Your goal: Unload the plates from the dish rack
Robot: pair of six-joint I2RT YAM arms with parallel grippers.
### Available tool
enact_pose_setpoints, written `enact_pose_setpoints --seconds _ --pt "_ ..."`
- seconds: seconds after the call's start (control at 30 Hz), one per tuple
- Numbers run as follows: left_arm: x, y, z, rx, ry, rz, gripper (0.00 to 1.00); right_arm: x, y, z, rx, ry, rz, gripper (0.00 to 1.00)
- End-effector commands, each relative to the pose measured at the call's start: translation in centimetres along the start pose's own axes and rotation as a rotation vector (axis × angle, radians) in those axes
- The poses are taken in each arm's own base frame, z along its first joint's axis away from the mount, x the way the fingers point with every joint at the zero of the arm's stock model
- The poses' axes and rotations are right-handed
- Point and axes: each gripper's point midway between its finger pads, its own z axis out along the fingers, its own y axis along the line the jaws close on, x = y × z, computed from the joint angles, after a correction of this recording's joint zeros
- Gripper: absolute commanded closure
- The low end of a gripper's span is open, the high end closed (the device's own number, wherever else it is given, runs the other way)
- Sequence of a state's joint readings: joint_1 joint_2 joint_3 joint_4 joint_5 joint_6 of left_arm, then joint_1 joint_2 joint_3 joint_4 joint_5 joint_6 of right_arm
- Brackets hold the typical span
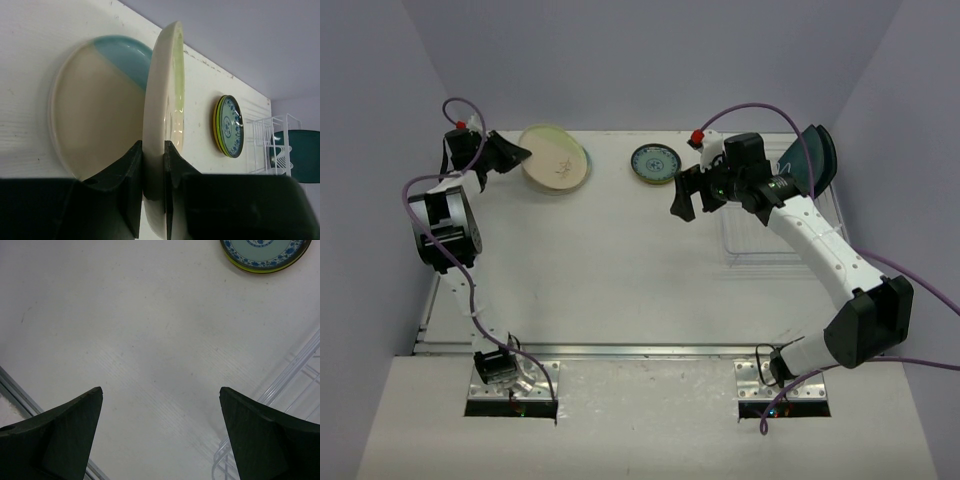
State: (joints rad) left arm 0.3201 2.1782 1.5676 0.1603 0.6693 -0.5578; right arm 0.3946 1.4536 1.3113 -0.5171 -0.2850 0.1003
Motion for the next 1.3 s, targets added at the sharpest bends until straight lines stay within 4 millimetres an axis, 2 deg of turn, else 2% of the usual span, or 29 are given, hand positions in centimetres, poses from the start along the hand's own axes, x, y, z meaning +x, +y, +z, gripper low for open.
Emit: enact_pose_setpoints --seconds 0.0,0.07,0.33,0.43,0.53,0.73,0.8,0.93,1.27 --pt "-4.2 -3.7 -0.4 0.098 -0.090 0.105 1.00 -1.3 -0.4 -0.9 0.025 -0.052 -0.029 0.01" --pt "-3.2 -2.0 0.0 0.037 -0.049 0.098 0.93 -1.2 -0.4 -0.9 0.024 -0.047 -0.029 0.01" --pt "-1.0 2.6 0.0 -0.148 0.006 0.154 0.70 -1.4 -0.2 -0.9 0.014 -0.045 -0.030 0.01" --pt "-0.3 4.4 -0.1 -0.234 0.034 0.177 0.66 -1.6 -0.2 -1.0 0.010 -0.044 -0.029 0.01" --pt "-0.2 5.2 -0.2 -0.273 0.042 0.200 0.64 -1.8 -0.2 -0.9 0.008 -0.042 -0.031 0.01" --pt "0.2 5.3 0.1 -0.313 0.062 0.277 0.53 -2.2 -0.1 -1.0 0.005 -0.040 -0.028 0.01" --pt "0.4 5.0 0.3 -0.329 0.067 0.316 0.40 -2.1 -0.2 -1.0 0.008 -0.037 -0.029 0.01" --pt "0.6 4.1 0.8 -0.332 0.066 0.367 0.30 -2.0 -0.3 -1.1 0.016 -0.036 -0.033 0.01" --pt "0.8 1.1 2.6 -0.207 0.067 0.379 0.27 -1.3 -0.6 -0.9 0.030 -0.019 -0.042 0.01"
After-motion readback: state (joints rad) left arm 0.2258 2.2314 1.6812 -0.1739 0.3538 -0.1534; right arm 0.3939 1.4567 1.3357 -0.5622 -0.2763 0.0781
